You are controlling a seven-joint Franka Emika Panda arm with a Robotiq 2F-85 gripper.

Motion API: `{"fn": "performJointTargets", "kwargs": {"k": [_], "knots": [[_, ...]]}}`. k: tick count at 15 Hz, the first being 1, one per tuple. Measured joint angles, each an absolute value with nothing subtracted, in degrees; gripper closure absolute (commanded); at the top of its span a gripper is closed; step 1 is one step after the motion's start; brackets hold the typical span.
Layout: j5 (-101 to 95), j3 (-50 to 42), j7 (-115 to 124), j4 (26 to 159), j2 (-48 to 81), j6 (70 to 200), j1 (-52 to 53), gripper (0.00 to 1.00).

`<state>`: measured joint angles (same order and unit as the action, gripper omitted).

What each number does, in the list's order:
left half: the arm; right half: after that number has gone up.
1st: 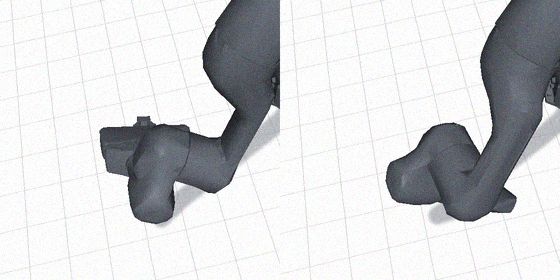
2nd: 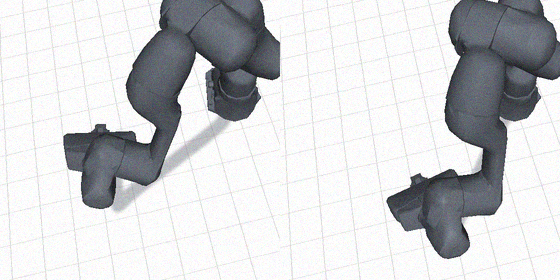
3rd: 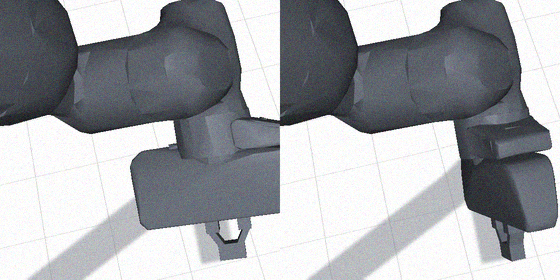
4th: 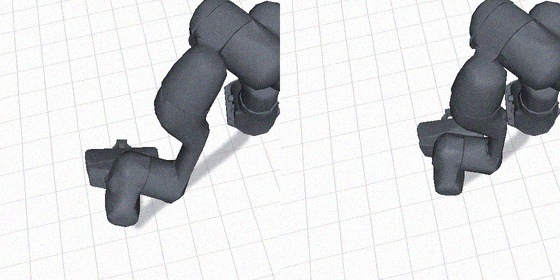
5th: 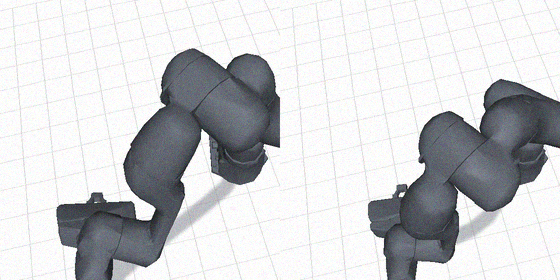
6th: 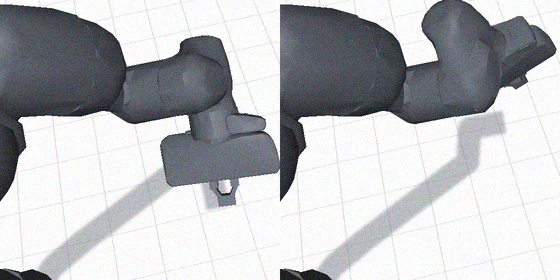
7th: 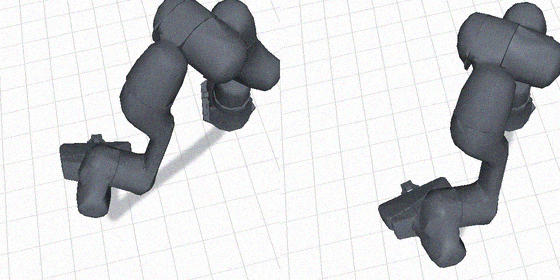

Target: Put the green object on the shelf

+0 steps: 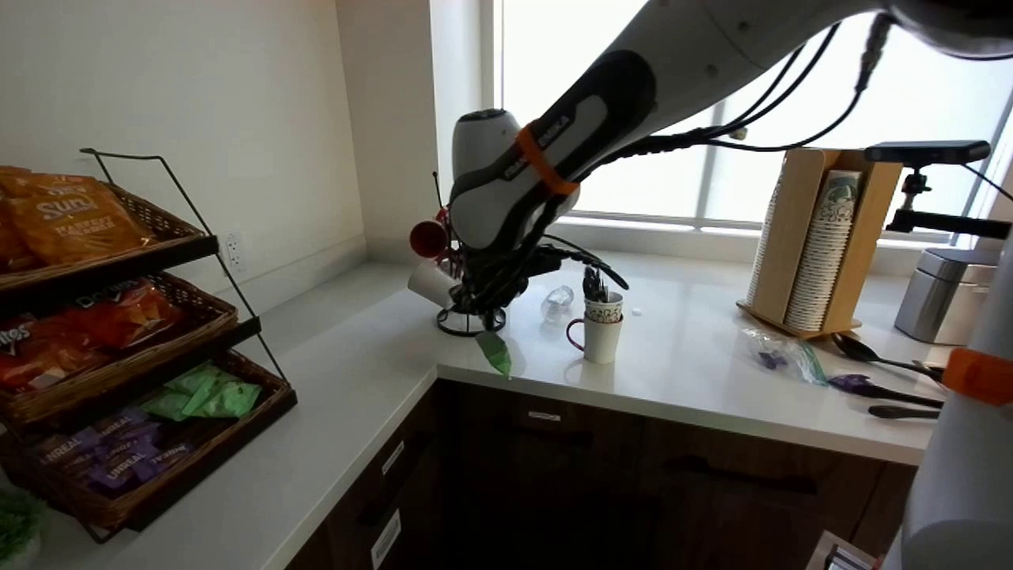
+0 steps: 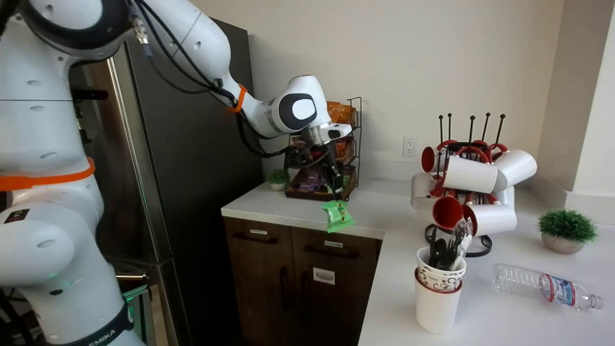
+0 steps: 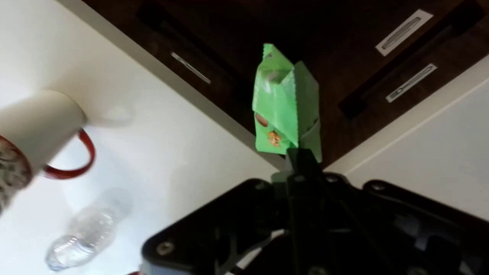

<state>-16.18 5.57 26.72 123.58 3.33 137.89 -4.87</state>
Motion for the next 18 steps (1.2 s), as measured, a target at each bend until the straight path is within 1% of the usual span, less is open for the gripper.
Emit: {"fn": "performJointTargets", "kwargs": {"k": [9,10,18], "knots": [[-16.76,5.7,9.26,93.69,27.14,134.52,7.27,0.99],[-16.59,5.59,8.98,92.15,28.32,134.52,8.01,0.99],[-16.49,4.15,8.61,91.93,28.33,134.52,8.47,1.0]]}}
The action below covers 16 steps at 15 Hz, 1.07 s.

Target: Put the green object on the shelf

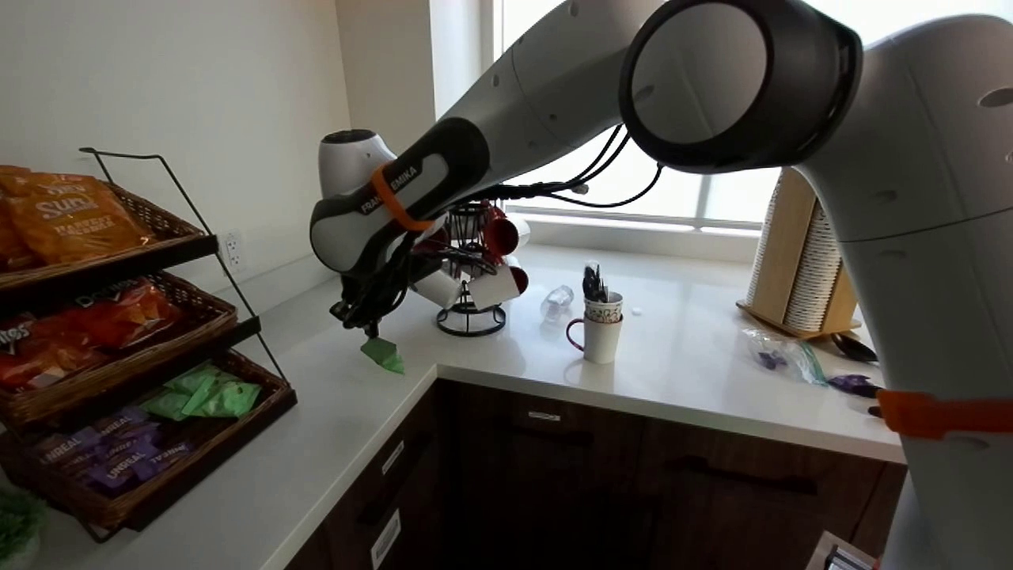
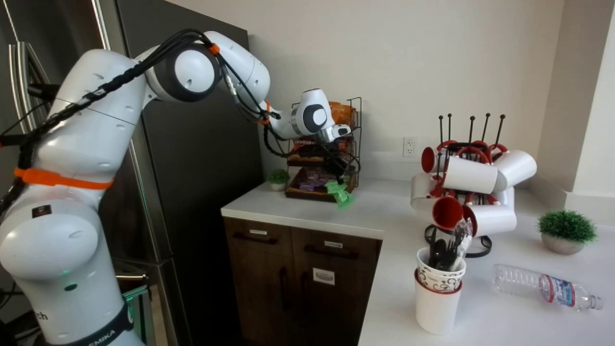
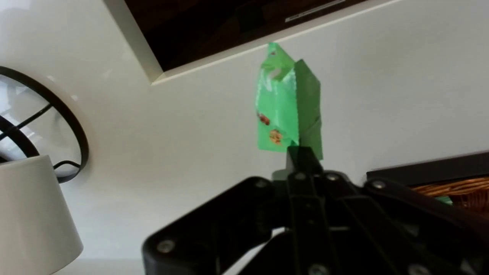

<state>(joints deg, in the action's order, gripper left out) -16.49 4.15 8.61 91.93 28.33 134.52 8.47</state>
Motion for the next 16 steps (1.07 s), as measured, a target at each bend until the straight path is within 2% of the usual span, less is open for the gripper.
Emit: {"fn": "performJointTargets", "kwargs": {"k": [6,13,16], "knots": [[-10.32,8.56,1.31,81.17,37.46,135.22,10.4,1.0],[-4.2,12.97,-5.03,66.4,49.67,146.43,12.14,1.0],[-4.03,13.58,-8.72,62.43,53.06,147.31,12.22,1.0]]}}
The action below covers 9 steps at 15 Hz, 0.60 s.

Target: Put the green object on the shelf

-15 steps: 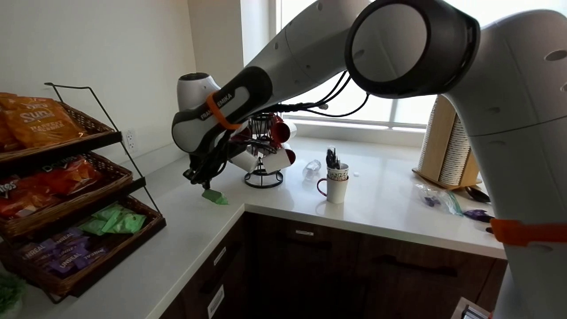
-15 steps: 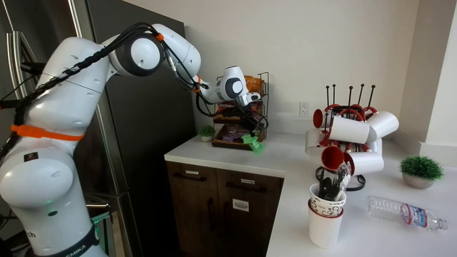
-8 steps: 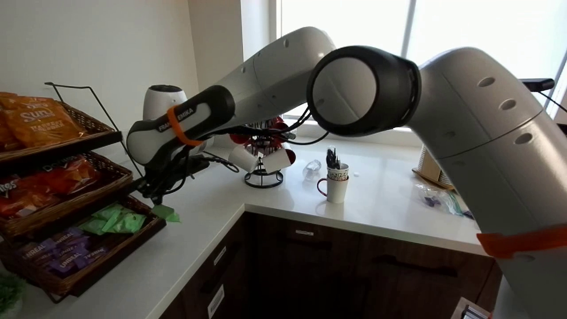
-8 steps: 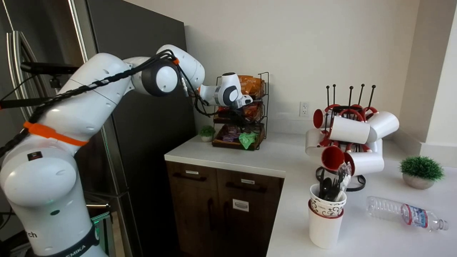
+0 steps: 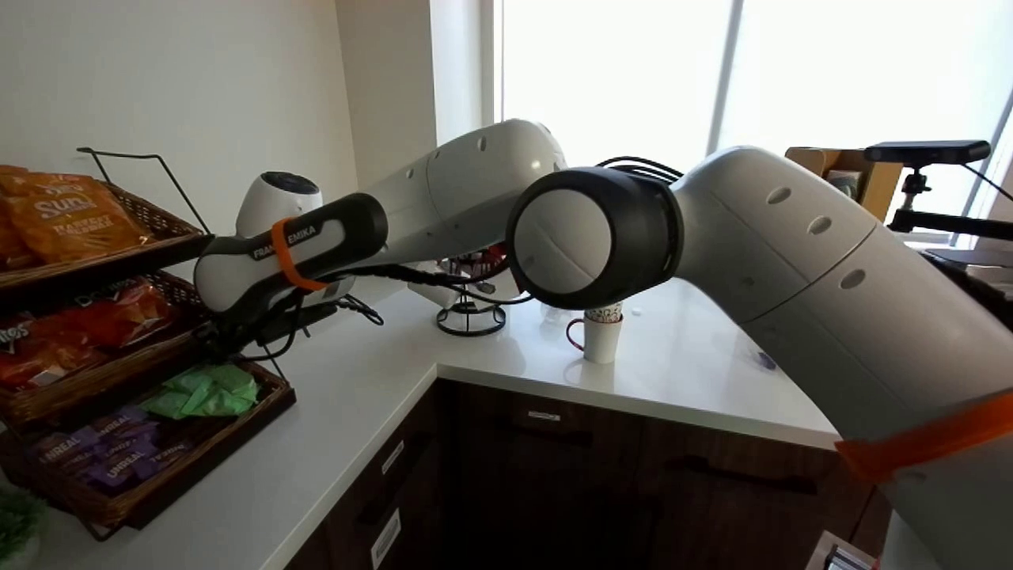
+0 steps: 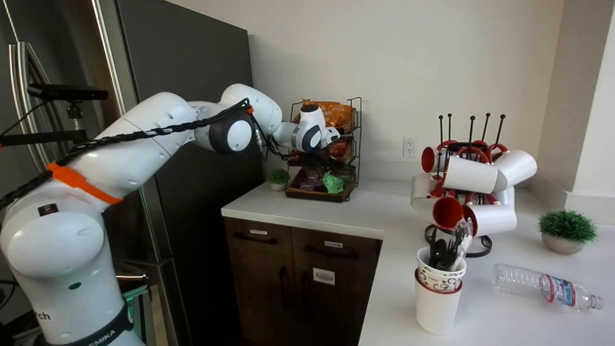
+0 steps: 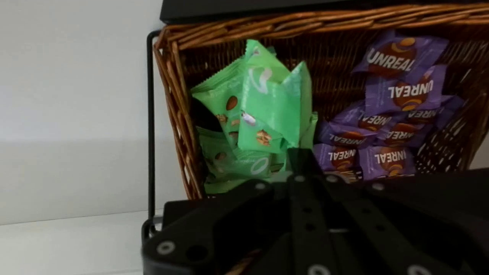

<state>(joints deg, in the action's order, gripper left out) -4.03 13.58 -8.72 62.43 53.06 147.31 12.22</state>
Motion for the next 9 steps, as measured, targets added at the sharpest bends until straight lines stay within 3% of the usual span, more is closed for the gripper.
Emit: {"fn": "performJointTargets", "kwargs": {"k": [1,2,9], "knots": [[-4.02,13.87,-10.39,61.17,54.29,147.31,12.22,0.74],[-4.02,14.22,-12.29,59.86,55.58,147.3,12.25,0.73],[-4.22,16.16,-20.79,52.56,61.17,139.38,13.38,0.22]]}}
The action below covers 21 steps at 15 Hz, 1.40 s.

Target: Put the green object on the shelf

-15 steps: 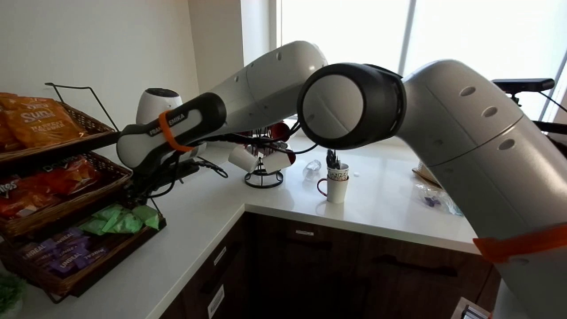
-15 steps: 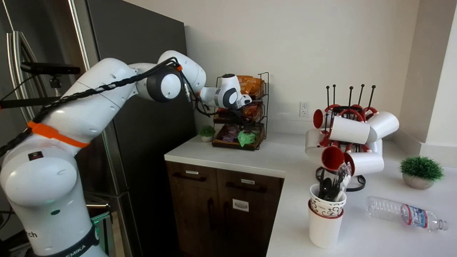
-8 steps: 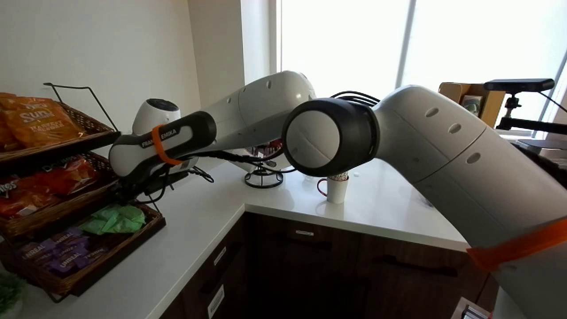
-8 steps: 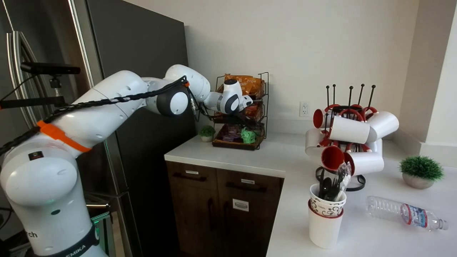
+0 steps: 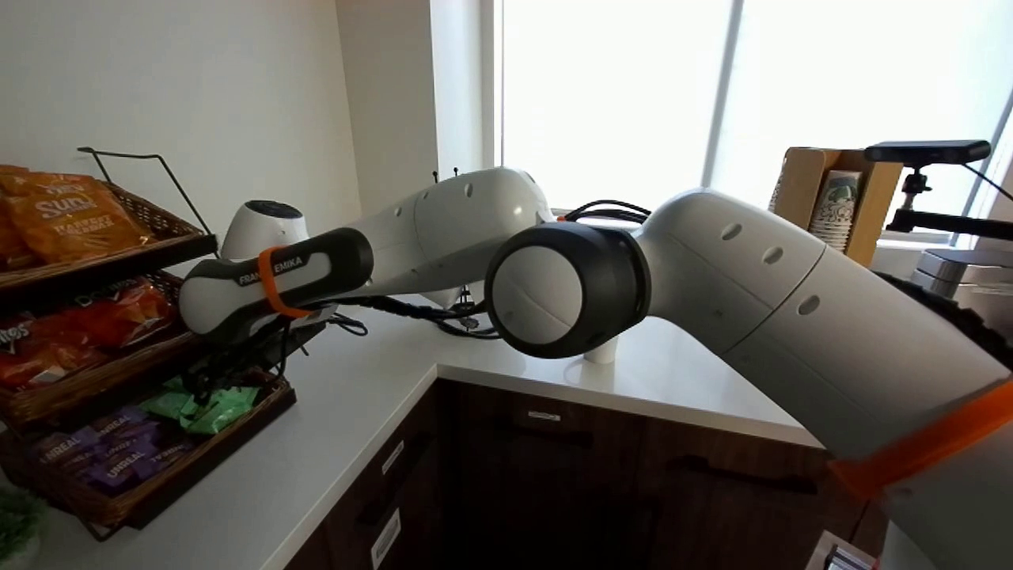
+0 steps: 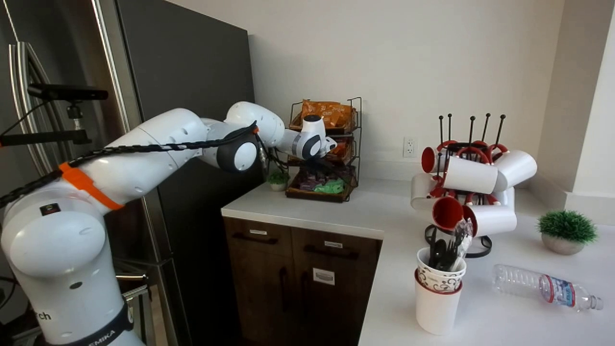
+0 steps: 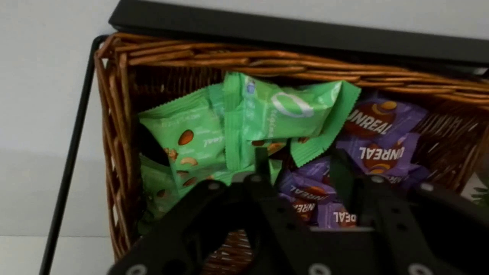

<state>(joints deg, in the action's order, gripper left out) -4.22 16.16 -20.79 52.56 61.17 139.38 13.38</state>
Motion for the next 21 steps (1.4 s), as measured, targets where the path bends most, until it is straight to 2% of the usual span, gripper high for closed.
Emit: {"fn": "performJointTargets", "kwargs": {"k": [3,10,21], "knots": [[-5.08,15.81,-20.69,50.78,60.42,132.18,14.54,0.01],[-8.4,12.1,-11.69,52.18,53.58,114.89,17.14,0.0],[-7.54,10.97,21.25,77.82,30.72,113.24,16.78,0.0]]}}
